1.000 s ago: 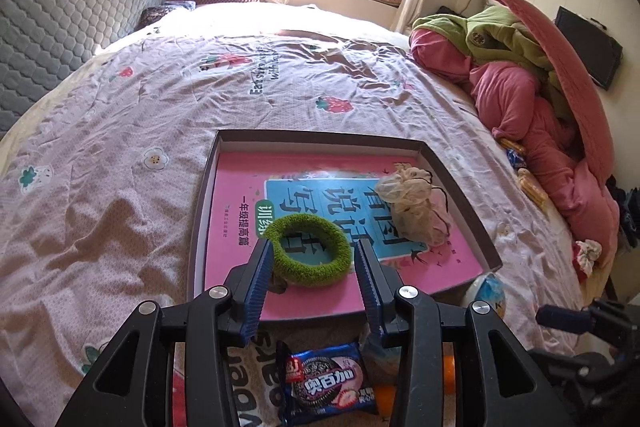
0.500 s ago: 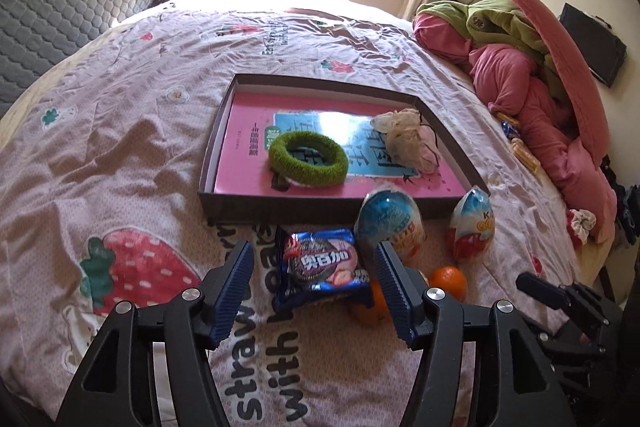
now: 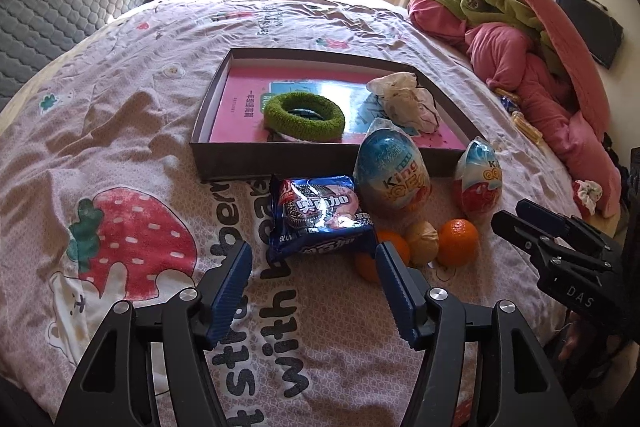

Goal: Organize objects
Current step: 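Withdraw both tools from the tray back toward the oranges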

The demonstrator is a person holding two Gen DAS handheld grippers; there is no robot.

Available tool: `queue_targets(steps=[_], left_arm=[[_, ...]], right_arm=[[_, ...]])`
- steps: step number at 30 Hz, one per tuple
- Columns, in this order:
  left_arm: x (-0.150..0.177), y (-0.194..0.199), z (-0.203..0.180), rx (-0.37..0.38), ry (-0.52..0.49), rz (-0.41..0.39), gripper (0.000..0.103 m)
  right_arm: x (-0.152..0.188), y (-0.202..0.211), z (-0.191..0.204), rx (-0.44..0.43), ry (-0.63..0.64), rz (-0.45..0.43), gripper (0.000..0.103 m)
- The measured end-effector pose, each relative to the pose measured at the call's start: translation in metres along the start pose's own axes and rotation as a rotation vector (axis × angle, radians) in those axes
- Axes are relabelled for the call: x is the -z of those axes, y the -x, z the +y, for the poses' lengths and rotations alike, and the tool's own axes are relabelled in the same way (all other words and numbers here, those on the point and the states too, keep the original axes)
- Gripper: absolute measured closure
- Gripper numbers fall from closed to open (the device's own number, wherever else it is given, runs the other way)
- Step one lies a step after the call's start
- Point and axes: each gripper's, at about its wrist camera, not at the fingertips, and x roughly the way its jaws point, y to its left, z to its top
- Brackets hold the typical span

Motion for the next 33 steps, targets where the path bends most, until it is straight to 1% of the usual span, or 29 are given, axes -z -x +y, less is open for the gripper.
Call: queue_targets(steps=[1,3,8,12,18,24,28,33], left_arm=[[0.001,-0.001,0.000,0.001,0.001,0.004,0.037],[0.001,-0.004,0.001,0.002,0.004,0.011,0.037],[0.001,-0.006,0.001,0.016,0.014,0.019,0.037],[0.002,-0.007,-0.001,0.025,0.013,0.029,0.037],[0.006,-0.008,-0.012,0.045,-0.011,0.041,0.037],[0.012,-0.013,-0.022,0.062,-0.041,0.061,0.037],[0.013,-0.015,-0.024,0.071,-0.040,0.057,0.037],[0.011,-0.017,-0.024,0.084,-0.029,0.053,0.037]], right_arm=[[0.001,0.000,-0.001,-0.007,-0.002,0.007,0.049],[0.002,-0.002,-0.002,-0.009,-0.010,0.018,0.044],[0.005,-0.003,-0.007,-0.029,-0.040,0.029,0.041],[0.007,-0.005,-0.008,-0.038,-0.051,0.047,0.036],[0.010,-0.006,-0.005,-0.038,-0.037,0.061,0.036],[0.015,-0.008,0.006,-0.048,0.009,0.087,0.036],[0.017,-0.010,0.015,-0.044,0.053,0.092,0.036],[0.018,-0.016,0.020,-0.038,0.072,0.107,0.036]])
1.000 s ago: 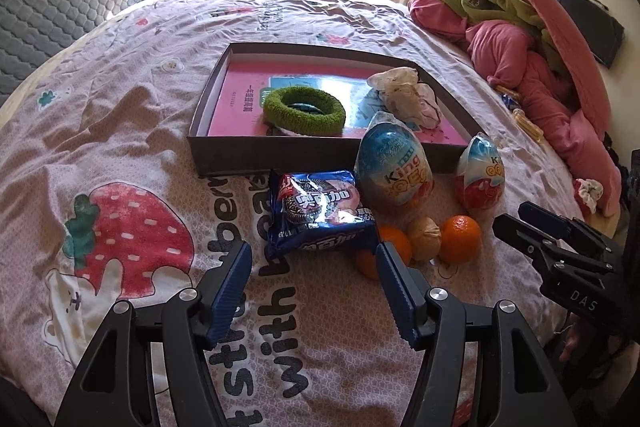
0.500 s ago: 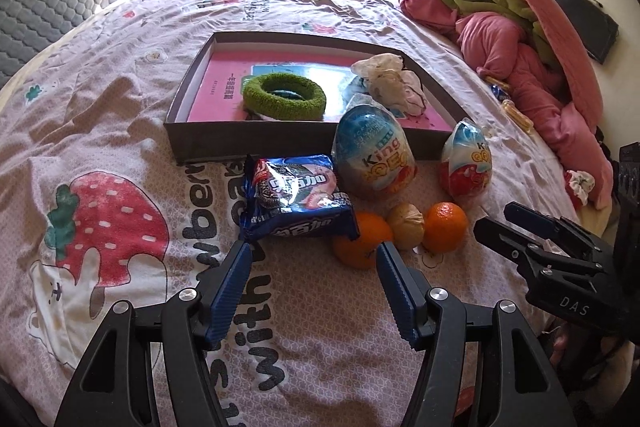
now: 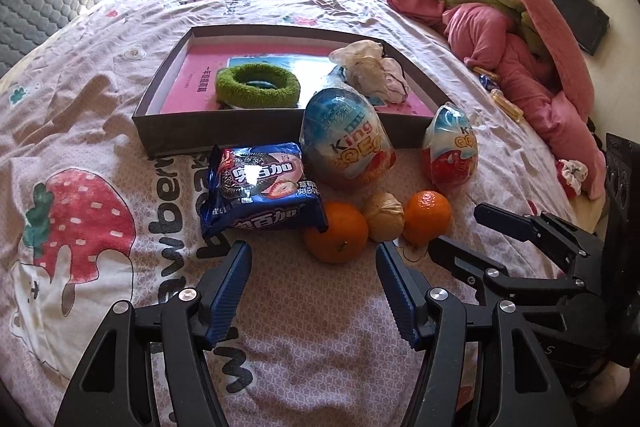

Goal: Organize objects
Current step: 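Withdraw both tools from the tray back toward the oranges, then grasp the small orange with the left tool while the right tool grasps the larger orange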

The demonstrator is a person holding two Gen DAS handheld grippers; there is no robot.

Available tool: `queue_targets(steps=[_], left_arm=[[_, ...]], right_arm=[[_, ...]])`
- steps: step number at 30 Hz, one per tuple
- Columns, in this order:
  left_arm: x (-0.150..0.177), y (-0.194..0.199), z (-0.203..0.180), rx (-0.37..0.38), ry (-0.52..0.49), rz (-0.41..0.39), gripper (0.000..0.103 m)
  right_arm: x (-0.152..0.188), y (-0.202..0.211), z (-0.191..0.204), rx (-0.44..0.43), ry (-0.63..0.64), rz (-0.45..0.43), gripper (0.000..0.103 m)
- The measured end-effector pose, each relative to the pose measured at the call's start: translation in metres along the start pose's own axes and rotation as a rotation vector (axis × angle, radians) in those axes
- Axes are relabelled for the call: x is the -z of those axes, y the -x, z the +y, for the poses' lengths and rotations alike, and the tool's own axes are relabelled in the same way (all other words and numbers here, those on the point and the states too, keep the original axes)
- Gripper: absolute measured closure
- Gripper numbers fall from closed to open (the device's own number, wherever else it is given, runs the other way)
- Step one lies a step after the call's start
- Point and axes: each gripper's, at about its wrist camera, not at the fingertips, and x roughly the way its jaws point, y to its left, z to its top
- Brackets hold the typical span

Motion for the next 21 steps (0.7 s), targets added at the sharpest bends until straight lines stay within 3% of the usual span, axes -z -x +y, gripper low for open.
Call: queue_targets(steps=[7,12,21], left_arm=[[0.000,-0.009,-0.001,0.023,0.018,0.024,0.039],[0.000,-0.016,-0.001,0.034,0.029,0.046,0.058],[-0.003,-0.021,-0.006,0.072,0.028,0.056,0.067]], right_arm=[[0.001,-0.007,0.008,0.014,0.036,0.012,0.036],[0.000,-0.012,0.012,0.025,0.063,0.019,0.039],[-0.002,-0.018,0.018,0.017,0.095,0.011,0.045]])
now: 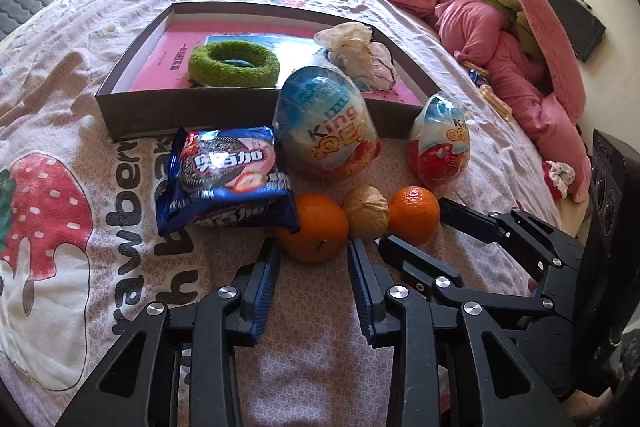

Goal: Organize objects
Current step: 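Grasp the small orange with the left tool while the right tool grasps the larger orange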

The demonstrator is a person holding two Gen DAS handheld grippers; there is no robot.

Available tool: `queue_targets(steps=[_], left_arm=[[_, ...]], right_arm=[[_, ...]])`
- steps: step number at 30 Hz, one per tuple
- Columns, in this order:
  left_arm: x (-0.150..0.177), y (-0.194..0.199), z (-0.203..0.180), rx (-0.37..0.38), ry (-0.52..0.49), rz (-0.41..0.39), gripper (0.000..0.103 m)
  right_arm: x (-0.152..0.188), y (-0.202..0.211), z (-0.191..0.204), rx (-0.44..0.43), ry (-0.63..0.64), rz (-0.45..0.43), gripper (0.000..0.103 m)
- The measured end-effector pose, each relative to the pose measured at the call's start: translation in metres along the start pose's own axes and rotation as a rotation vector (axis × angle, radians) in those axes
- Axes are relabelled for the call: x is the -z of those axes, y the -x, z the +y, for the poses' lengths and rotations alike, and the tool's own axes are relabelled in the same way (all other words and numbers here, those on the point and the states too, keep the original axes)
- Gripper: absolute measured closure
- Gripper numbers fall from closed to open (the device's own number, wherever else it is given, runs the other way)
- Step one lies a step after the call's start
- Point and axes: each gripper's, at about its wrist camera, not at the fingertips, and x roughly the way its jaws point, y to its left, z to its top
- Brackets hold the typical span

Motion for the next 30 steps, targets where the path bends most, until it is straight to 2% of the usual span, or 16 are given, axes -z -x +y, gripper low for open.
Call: queue_targets(steps=[13,19,23,30], left_arm=[[-0.015,-0.008,0.006,0.016,0.038,-0.024,0.066],[-0.022,-0.018,0.003,0.017,0.018,-0.013,0.063],[-0.022,-0.019,0.000,0.003,-0.006,-0.018,0.065],[-0.020,-0.018,-0.002,0.003,-0.015,-0.017,0.066]], right_arm=[[-0.006,-0.011,0.002,0.003,0.037,-0.004,0.046],[-0.008,-0.015,0.005,0.006,0.050,-0.013,0.047],[-0.009,-0.013,0.003,-0.003,0.052,-0.018,0.063],[-0.007,-0.009,0.003,-0.019,0.045,-0.016,0.063]])
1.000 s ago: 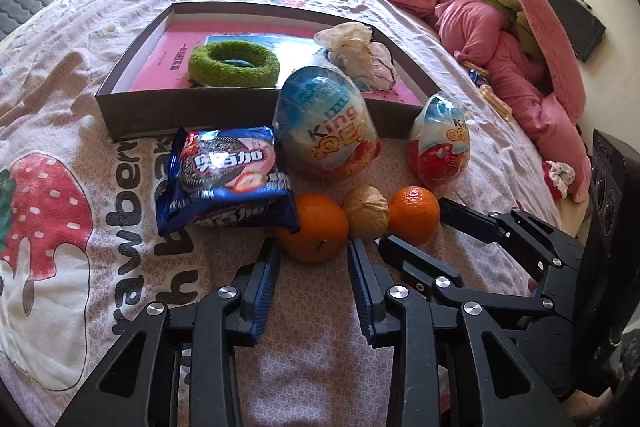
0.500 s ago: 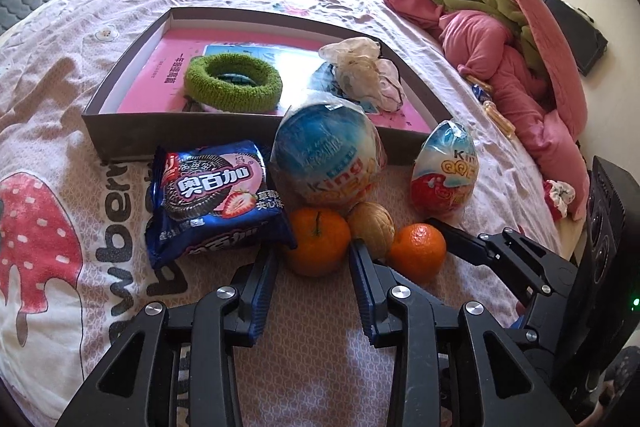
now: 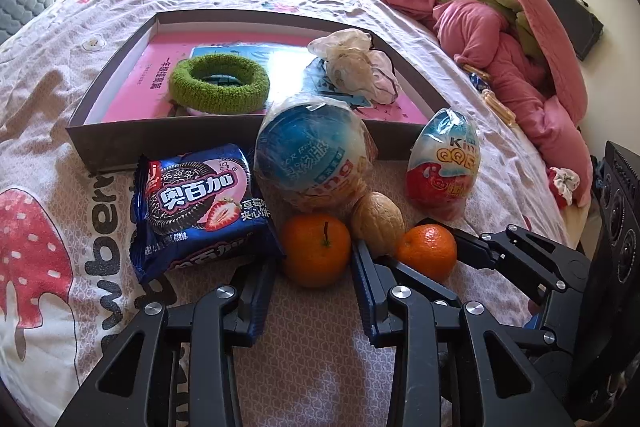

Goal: Organize objects
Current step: 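Grasp the small orange with the left tool while the right tool grasps the larger orange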

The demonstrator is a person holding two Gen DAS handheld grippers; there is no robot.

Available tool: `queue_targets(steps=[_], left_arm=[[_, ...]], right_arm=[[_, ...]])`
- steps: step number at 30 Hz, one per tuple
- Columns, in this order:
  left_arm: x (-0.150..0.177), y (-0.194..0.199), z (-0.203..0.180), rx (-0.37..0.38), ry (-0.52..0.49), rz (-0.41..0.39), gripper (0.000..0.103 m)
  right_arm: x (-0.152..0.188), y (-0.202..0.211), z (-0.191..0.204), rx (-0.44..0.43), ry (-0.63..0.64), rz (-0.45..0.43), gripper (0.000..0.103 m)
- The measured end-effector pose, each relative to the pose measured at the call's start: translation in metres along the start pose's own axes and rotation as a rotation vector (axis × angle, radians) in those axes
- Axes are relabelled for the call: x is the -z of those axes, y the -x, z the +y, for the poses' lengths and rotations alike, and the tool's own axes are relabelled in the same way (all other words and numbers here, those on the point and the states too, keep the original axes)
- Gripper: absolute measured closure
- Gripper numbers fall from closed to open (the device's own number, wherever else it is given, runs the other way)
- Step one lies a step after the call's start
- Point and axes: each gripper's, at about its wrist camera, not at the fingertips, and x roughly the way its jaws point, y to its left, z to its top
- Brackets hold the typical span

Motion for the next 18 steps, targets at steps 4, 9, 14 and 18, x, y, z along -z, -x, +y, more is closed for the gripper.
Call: queue_targets(steps=[4,9,14,18], left_arm=[[0.003,0.003,0.000,0.008,-0.004,-0.002,0.066],[0.007,0.007,0.000,0.013,-0.002,-0.002,0.066],[0.015,0.012,-0.001,0.003,-0.007,0.001,0.066],[0.019,0.016,-0.003,-0.002,-0.013,0.006,0.066]], right_arm=[[0.001,0.003,-0.001,-0.010,-0.009,0.001,0.063],[0.003,0.008,-0.007,-0.025,-0.046,0.000,0.063],[0.006,0.015,-0.014,-0.031,-0.078,-0.005,0.063],[0.007,0.020,-0.017,-0.037,-0.089,-0.015,0.063]])
